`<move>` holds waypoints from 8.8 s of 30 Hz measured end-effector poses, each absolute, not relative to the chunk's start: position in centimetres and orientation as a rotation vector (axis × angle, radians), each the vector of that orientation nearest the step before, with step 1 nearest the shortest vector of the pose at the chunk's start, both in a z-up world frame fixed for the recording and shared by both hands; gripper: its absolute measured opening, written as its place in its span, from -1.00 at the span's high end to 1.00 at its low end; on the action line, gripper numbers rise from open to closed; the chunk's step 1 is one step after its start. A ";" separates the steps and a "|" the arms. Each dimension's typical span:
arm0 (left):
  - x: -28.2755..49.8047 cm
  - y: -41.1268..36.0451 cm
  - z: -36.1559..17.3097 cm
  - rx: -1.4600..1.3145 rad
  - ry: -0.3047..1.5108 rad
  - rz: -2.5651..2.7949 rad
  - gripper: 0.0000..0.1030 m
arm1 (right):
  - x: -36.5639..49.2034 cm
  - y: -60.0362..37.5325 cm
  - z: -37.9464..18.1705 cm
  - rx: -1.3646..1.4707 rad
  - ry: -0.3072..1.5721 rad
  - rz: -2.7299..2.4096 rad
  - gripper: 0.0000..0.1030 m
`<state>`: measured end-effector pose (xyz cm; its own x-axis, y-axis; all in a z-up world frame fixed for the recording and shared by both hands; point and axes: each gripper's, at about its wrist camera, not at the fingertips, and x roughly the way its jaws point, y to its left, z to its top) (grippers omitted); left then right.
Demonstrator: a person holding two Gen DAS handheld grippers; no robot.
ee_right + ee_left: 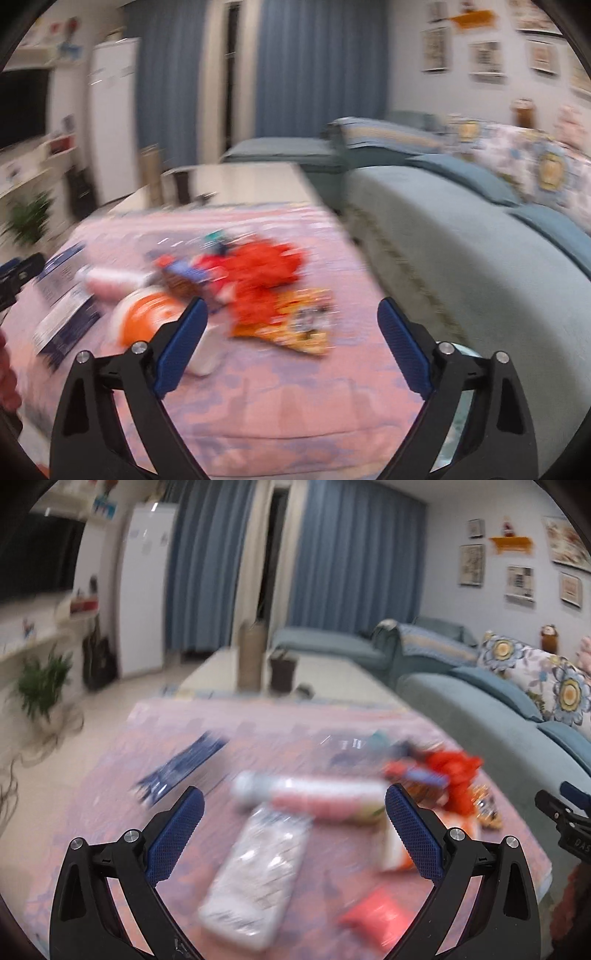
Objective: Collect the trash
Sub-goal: 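Grasp the orange paper cup with the right tool while the left tool grasps the white milk carton, then carry both items over the blue basket and open both tools to drop them, then grasp the pink bag with the left tool while the right tool grasps the red plastic bag, then carry both bags to the blue basket and release them inside, then grasp the blue milk carton with the left tool while the right tool grasps the panda snack packet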
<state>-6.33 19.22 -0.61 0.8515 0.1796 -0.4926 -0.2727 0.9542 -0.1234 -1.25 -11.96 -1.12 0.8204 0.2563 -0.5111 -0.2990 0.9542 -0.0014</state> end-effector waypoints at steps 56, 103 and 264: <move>-1.6 13.0 1.3 -0.190 0.618 -0.036 -0.04 | 0.3 -8.6 -1.8 -0.130 0.700 0.592 -0.28; 12.0 -17.4 -6.4 0.013 0.879 -0.604 -0.41 | 3.6 -40.3 -16.6 0.399 0.968 -0.150 -0.35; -1.3 27.2 -1.5 -0.107 0.679 0.275 -0.37 | 7.9 -14.2 -7.6 0.044 0.723 0.311 0.00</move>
<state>-1.27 27.24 -1.52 0.7436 0.2161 -0.6327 -0.2855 0.9583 -0.0083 7.92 -14.22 -7.55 0.7060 0.2951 -0.6438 -0.2646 0.9531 0.1468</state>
